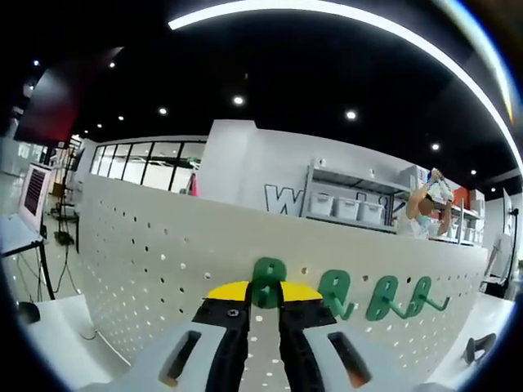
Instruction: Insert the hook assembly into the mounting plate slot until the hook locks in place.
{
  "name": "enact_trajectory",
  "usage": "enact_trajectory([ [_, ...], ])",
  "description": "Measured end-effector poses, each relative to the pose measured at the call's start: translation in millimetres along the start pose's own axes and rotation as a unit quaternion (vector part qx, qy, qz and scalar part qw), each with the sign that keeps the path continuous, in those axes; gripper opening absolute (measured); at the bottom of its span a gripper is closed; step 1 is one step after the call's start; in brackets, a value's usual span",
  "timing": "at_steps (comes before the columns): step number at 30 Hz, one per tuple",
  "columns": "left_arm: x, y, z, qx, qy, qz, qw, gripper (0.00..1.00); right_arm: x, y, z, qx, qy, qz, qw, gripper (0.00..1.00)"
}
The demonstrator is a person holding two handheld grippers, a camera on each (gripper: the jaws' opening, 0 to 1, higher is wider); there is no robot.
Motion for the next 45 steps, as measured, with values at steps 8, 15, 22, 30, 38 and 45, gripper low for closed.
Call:
enact_trajectory([
  [8, 1.2, -0.2, 0, -0.001, 0.001, 0.001, 1.0000, 0.74, -1, -2.1, -2, 0.004, -0.007, 0.018, 0.9998, 0.26],
  [15, 3.2, -0.9, 0, 0.000, 0.002, 0.002, 1.0000, 0.75, -4, -1.7, -4, 0.002, -0.016, 0.027, 0.9995, 0.33],
  [22, 4.4, -1.3, 0, -0.001, 0.003, 0.003, 1.0000, 0.76, -8, 1.3, -7, -0.002, -0.027, 0.034, 0.9991, 0.39],
  [30, 5.0, -1.5, 0, -0.002, 0.003, 0.003, 1.0000, 0.76, -11, 1.9, -10, -0.005, -0.037, 0.038, 0.9986, 0.42],
  [38, 7.6, -1.5, -1, -0.002, 0.006, 0.004, 1.0000, 0.79, -12, 1.8, -14, -0.007, -0.042, 0.044, 0.9981, 0.44],
  [45, 2.7, -4.6, -3, 0.002, -0.010, 0.006, 0.9999, 0.84, -12, 4.2, -20, -0.013, -0.046, 0.043, 0.9979, 0.44],
])
Point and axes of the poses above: the point that each gripper's makers call its tool centre point, and the gripper's own axes: z roughly forward along the fingers, x roughly to its right, y roughly out of its underside, the point moved 1 cm from there along -z, roughly backward along the fingers, and after that the axes turned 8 degrees about x, right-handed, at the moved point
